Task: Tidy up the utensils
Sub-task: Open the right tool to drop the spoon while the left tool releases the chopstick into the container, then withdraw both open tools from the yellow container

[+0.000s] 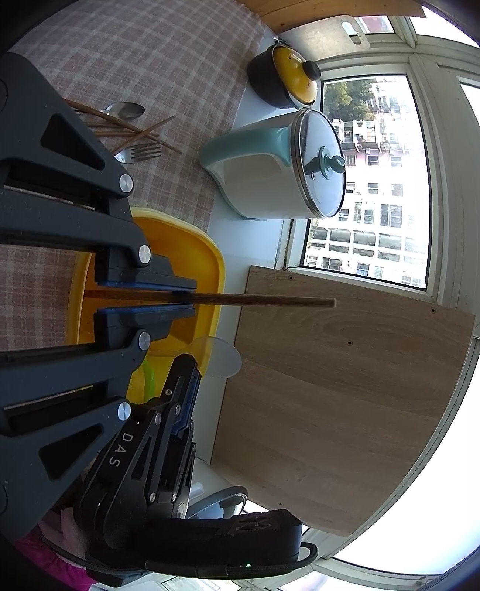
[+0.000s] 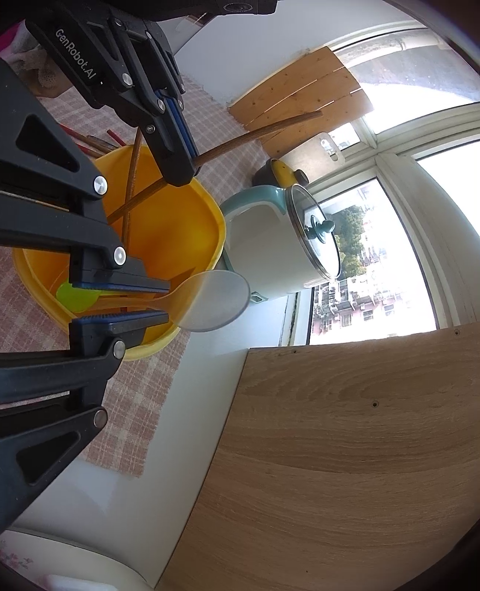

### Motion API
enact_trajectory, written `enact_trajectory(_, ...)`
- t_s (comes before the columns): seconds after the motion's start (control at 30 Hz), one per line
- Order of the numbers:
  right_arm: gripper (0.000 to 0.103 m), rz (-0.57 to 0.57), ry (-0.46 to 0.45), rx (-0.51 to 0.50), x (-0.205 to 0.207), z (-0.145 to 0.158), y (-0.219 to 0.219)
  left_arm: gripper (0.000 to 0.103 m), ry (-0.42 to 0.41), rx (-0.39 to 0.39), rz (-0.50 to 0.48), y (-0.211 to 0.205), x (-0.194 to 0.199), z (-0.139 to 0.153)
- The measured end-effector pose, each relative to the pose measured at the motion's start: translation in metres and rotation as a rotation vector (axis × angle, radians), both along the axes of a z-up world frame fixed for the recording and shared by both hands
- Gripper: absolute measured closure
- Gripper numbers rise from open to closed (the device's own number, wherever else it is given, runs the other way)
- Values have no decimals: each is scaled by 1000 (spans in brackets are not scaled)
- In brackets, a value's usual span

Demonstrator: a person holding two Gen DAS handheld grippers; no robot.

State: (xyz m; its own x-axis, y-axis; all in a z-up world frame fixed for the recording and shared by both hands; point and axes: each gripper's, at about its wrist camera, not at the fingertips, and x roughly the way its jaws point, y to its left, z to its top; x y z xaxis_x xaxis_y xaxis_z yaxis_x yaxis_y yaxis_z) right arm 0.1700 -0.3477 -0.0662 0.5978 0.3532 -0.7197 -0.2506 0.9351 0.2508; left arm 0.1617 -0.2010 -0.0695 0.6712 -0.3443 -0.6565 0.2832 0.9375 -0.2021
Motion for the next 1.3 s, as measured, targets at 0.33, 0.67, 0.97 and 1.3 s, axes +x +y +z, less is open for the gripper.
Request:
enact_trajectory(0.33, 84, -33, -26, -20, -13, 10, -6, 94, -14, -5, 4, 7, -10, 7)
enact_trajectory(0.67, 79, -69, -44, -32, -41, 25, -4, 94, -34, -6, -20, 19, -31, 20)
enact_trajectory(0.97, 70, -107, -70, -41, -72, 39, 8, 93, -48, 0, -32, 48, -51, 28)
enact_trajectory(1.3, 33, -103, -94, -53, -95, 40, 45, 74, -16, 43, -5, 125, -58, 18)
